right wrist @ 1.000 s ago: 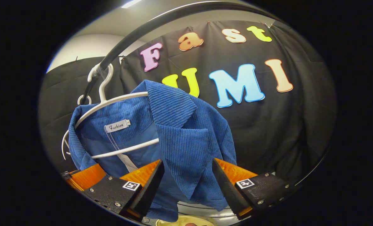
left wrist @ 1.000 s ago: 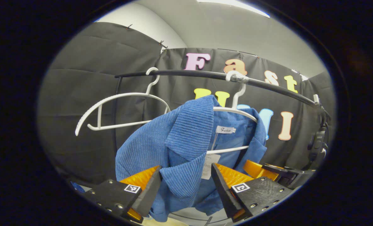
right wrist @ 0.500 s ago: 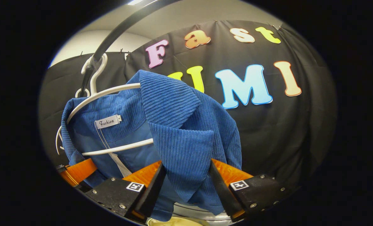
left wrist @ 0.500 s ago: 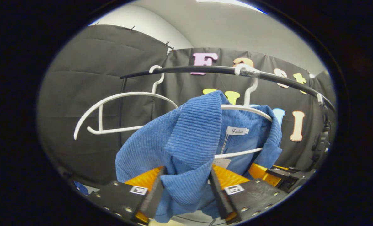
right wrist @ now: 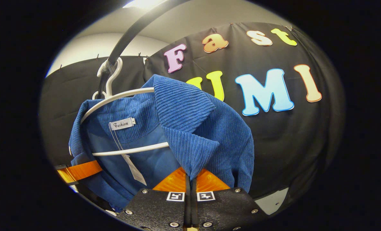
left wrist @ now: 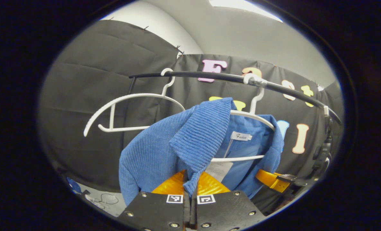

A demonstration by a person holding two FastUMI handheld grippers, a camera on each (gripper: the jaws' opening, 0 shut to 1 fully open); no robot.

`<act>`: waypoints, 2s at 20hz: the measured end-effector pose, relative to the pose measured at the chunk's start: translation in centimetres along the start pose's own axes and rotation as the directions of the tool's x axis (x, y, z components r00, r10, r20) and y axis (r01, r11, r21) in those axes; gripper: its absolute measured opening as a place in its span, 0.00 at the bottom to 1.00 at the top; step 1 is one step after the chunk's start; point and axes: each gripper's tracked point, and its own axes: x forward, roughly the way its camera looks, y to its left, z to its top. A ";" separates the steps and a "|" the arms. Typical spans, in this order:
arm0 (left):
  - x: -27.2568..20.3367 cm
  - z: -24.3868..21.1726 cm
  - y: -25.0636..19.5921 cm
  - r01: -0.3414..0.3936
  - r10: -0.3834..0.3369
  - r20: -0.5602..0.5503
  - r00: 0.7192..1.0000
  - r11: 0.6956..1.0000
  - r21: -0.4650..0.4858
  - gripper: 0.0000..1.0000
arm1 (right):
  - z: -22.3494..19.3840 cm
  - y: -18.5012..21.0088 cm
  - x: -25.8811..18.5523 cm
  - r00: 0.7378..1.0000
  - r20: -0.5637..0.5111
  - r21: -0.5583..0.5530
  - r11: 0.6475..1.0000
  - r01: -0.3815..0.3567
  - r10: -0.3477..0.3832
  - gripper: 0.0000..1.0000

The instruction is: Grasp the clothes on the hanger with both hands and then place them into the laundry hamper below.

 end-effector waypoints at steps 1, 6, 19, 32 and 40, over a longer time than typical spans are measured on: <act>-0.2 0.2 -0.1 0.016 -0.016 0.004 1.000 1.000 0.004 0.01 | 0.0 0.0 -0.2 1.000 -0.004 -0.008 1.000 -0.003 0.003 0.00; -1.6 1.4 -0.8 0.076 -0.074 0.053 0.996 0.997 -0.021 0.00 | 0.4 -0.2 -1.0 0.999 0.029 -0.031 0.999 0.025 -0.024 0.00; -3.8 7.7 4.9 -0.004 0.006 0.178 0.984 1.000 -0.012 0.00 | 4.7 -4.6 -1.0 0.970 0.177 -0.042 0.984 0.175 -0.165 0.00; -2.5 11.8 10.1 -0.084 0.074 0.223 0.972 0.996 0.037 0.01 | 8.2 -7.4 0.4 0.901 0.348 -0.154 0.932 0.328 -0.259 0.00; -1.1 12.2 11.7 -0.073 0.065 0.197 0.978 0.997 0.038 0.01 | 10.1 -10.0 -0.8 0.869 0.401 -0.158 0.912 0.378 -0.291 0.00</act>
